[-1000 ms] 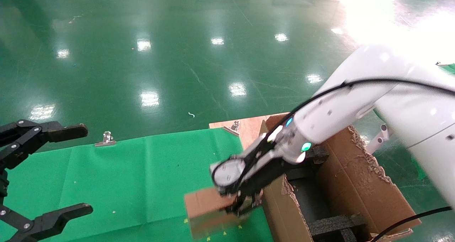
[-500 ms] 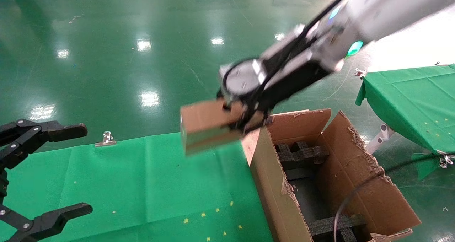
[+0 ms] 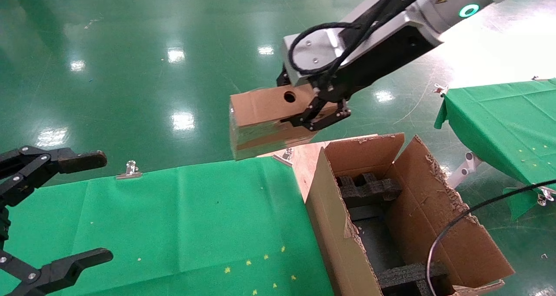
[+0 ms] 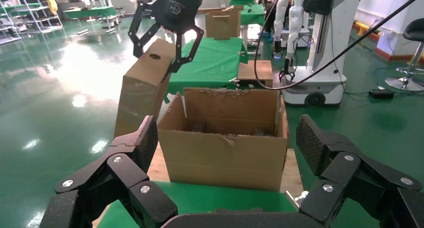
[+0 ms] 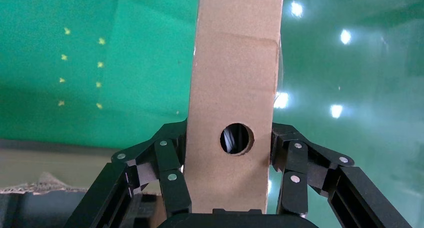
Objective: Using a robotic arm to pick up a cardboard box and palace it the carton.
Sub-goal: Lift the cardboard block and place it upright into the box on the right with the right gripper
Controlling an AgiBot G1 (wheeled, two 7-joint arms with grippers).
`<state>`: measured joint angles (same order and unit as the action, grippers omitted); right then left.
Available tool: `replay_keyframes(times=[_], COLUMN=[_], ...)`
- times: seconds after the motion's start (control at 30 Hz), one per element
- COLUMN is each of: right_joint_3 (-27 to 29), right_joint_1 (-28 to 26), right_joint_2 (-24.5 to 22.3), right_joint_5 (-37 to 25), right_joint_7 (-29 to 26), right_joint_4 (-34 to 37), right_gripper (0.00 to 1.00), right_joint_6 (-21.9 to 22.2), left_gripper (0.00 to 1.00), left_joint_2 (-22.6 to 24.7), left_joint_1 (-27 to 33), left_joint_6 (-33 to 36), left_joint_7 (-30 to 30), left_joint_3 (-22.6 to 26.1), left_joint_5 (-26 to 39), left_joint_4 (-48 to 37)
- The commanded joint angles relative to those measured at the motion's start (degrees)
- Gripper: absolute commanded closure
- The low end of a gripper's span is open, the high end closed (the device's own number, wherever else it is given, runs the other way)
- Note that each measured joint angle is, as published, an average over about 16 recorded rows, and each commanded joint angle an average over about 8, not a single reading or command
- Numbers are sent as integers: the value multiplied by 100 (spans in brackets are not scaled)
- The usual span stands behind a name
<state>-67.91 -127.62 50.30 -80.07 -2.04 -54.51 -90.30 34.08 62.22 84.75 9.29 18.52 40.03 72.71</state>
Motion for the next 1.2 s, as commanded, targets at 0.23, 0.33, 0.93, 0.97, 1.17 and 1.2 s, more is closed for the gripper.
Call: replay_keyframes(times=[0.23,0.33,0.93,0.97,1.17,1.2], right_joint_3=[-298,-491,-1384,-1400,-1455,-1467], right_joint_1=[-256,-379,-613,-566,-227,-172], right_joint_2=[-589,-919,-2677,-2767,-3362,-3464], right_joint_5=[-70,-202,-397,-371,-109,-74], right_joint_7=[-103,-234,-1474,-1611,-2537,-2687], right_joint_4=[-29,-153,-767,-770,-870,-909], right_gripper=[100,100,100,100,100,100], right_joint_6=[-21,-37,193,249,715,798], left_gripper=[0,0,0,0,0,0], left_joint_2=[0,-1,-2,-2,-2,-2], left_joint_1=[0,0,1,1,1,1], left_joint_6=[0,-1,-2,-2,-2,-2], left_joint_7=[-1,-1,-2,-2,-2,-3], left_joint_3=[1,2,4,4,5,5], left_joint_5=[-1,-1,-3,-3,-3,-3], left_joint_4=[0,0,0,0,0,0])
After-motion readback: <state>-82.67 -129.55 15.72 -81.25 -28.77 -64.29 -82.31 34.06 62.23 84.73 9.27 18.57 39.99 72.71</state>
